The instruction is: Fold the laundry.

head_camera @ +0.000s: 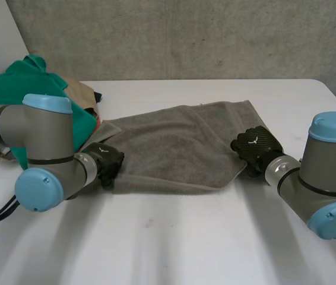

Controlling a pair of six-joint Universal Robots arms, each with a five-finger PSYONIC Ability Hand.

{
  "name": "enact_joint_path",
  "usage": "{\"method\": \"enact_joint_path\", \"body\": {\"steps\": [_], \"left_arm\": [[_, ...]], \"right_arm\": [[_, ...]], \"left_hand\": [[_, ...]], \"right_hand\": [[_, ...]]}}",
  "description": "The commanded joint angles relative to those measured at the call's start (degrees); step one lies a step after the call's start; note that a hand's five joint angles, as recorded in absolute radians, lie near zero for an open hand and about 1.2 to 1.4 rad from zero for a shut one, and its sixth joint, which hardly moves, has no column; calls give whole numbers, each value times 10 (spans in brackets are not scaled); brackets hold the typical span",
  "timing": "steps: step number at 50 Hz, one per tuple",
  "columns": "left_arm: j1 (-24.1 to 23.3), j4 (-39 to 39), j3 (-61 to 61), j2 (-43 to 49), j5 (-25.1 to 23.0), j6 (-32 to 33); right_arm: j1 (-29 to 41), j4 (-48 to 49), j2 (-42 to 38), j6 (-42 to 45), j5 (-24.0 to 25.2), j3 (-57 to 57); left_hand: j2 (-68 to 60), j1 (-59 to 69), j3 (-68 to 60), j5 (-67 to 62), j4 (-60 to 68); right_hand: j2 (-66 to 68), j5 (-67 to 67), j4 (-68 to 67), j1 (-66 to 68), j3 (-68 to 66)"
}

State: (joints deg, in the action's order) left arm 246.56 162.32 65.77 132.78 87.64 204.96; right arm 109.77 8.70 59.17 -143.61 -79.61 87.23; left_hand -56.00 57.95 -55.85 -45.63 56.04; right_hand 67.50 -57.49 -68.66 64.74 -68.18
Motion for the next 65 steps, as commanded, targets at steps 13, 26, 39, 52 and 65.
{"method": "enact_joint_path", "body": {"steps": [13, 26, 39, 52, 65], "left_arm": [[16, 22, 34, -113, 10, -11], [30, 22, 32, -140, 9, -51], [34, 16, 43, -155, 9, -66], [61, -81, 127, -333, -45, -96], [57, -106, 107, -418, -49, -129]], "right_arm": [[-28, -69, 20, -89, 7, -34], [-99, -147, -40, -243, 10, -81], [-118, -105, -54, -257, 15, -65], [-166, -301, 192, 65, 13, -99], [-156, -449, 194, 120, 18, -229]], "left_hand": [[-240, 221, -242, -244, 240], [-240, 221, -242, -244, 240], [-240, 221, -242, -244, 240], [-240, 221, -242, -244, 240], [-240, 221, -242, -244, 240]], "right_hand": [[-432, 432, 444, -404, 439], [-385, 385, 396, -357, 392], [48, -48, -36, 75, -41], [125, -125, -113, 153, -118], [125, -125, -113, 153, -118]]}}
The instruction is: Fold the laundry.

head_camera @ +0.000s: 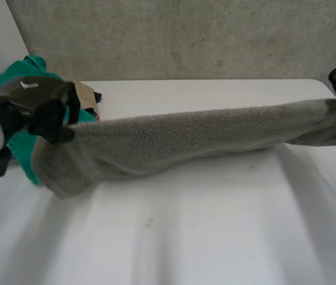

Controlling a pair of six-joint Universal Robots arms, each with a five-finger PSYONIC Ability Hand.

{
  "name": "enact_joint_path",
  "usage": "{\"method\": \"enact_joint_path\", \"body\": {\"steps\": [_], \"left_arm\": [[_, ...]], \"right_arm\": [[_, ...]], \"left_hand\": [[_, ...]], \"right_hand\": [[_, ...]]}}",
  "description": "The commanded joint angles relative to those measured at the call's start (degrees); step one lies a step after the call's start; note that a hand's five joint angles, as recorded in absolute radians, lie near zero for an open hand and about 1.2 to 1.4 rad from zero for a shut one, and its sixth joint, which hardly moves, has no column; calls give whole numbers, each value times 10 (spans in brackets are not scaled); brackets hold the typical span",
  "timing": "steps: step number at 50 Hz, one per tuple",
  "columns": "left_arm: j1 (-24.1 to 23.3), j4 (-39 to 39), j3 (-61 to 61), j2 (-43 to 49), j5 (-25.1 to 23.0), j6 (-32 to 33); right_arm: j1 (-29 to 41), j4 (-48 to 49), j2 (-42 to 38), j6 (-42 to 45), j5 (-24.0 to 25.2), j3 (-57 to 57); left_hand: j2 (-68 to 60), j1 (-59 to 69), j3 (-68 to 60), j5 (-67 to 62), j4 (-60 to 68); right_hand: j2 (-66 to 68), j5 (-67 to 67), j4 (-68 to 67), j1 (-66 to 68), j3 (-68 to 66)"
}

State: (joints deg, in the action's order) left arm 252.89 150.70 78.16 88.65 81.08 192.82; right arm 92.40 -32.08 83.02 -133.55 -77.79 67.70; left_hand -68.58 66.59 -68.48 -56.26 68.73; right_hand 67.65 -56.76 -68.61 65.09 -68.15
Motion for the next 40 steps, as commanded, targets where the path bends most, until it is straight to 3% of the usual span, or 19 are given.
{"method": "enact_joint_path", "body": {"steps": [1, 8, 15, 19, 20, 27, 31, 35, 40], "left_arm": [[-12, 13, -23, 51, 24, -3], [-20, 51, -83, 216, 46, 52], [-38, 116, -272, 381, 50, 104], [-42, 193, -387, 412, 46, 113], [-42, 243, -418, 413, 47, 111], [-31, 500, -403, 372, 78, 85], [-28, 492, -390, 361, 76, 73], [-31, 440, -369, 356, 71, 60], [-34, 434, -327, 356, 72, 41]], "right_arm": [[23, -42, -67, 36, -7, -38], [43, -36, -181, 56, -38, -60], [79, 72, -311, 28, -66, -186], [88, 200, -348, -21, -97, -294], [89, 265, -349, -46, -108, -323], [78, 582, -290, -119, -107, -278], [78, 640, -273, -122, -90, -238], [83, 608, -275, -124, -78, -225], [89, 557, -290, -124, -75, -214]], "left_hand": [[-114, 134, -115, -137, 113], [-114, 134, -115, -137, 113], [-114, 134, -115, -137, 113], [-114, 134, -115, -137, 113], [-114, 134, -115, -137, 113], [-114, 134, -115, -137, 113], [-114, 134, -115, -137, 113], [-114, 134, -115, -137, 113], [-114, 134, -115, -137, 113]], "right_hand": [[124, -132, -114, 149, -118], [124, -132, -114, 149, -118], [124, -132, -114, 149, -118], [124, -132, -114, 149, -118], [124, -132, -114, 149, -118], [124, -132, -114, 149, -118], [124, -132, -114, 149, -118], [124, -132, -114, 149, -118], [124, -132, -114, 149, -118]]}}
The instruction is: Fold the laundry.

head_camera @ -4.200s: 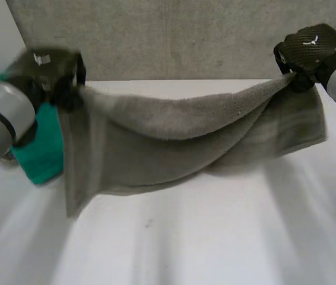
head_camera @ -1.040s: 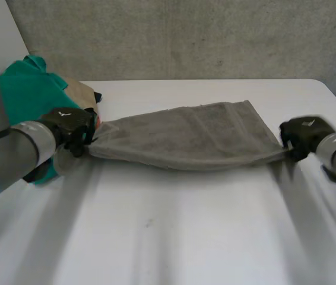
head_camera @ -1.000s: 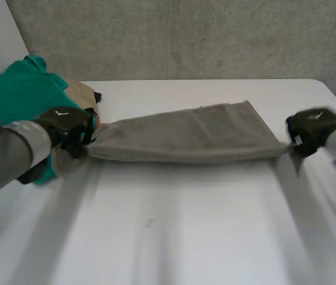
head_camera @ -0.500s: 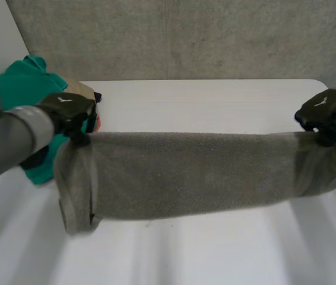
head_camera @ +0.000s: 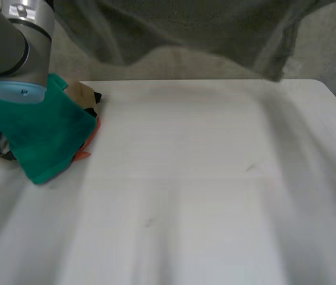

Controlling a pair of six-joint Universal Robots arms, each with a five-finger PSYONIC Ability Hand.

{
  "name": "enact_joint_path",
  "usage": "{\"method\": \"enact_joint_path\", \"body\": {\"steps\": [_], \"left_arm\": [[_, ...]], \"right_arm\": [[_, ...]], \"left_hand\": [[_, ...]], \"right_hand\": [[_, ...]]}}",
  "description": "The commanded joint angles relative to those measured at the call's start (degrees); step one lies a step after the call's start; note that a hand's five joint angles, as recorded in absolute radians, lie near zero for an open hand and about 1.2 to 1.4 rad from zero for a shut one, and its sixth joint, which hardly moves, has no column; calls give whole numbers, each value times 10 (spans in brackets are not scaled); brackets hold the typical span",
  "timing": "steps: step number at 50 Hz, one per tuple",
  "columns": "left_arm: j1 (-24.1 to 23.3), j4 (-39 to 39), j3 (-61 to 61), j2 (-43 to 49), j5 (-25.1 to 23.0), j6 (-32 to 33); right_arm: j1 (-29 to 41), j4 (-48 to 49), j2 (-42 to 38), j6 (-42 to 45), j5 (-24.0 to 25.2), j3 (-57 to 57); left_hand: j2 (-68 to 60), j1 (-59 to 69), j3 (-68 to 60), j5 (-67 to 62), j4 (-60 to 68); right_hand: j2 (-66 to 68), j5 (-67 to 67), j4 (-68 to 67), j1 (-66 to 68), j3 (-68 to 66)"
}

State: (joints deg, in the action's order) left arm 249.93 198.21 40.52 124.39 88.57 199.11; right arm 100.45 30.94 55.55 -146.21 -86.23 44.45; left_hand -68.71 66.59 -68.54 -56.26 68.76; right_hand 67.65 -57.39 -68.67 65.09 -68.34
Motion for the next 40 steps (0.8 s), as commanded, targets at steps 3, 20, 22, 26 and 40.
{"method": "enact_joint_path", "body": {"steps": [3, 20, 22, 26, 40], "left_arm": [[-8, -39, 90, 3, -2, -24], [-52, -94, 325, 34, 52, 16], [-60, -126, 357, 9, 60, 26], [-70, -221, 409, -55, 70, 56], [-52, -428, 467, -138, 64, 102]], "right_arm": [[8, -99, -29, -1, 10, 31], [-2, -238, -96, 28, 41, 199], [-8, -287, -77, 51, 41, 227], [-31, -402, -13, 126, 34, 288], [-73, -505, 84, 311, 42, 401]], "left_hand": [[-113, 134, -115, -137, 112], [-113, 134, -115, -137, 112], [-113, 134, -115, -137, 112], [-113, 134, -115, -137, 112], [-113, 134, -115, -137, 112]], "right_hand": [[124, -126, -113, 149, -117], [124, -126, -113, 149, -117], [124, -126, -113, 149, -117], [124, -126, -113, 149, -117], [124, -126, -113, 149, -117]]}}
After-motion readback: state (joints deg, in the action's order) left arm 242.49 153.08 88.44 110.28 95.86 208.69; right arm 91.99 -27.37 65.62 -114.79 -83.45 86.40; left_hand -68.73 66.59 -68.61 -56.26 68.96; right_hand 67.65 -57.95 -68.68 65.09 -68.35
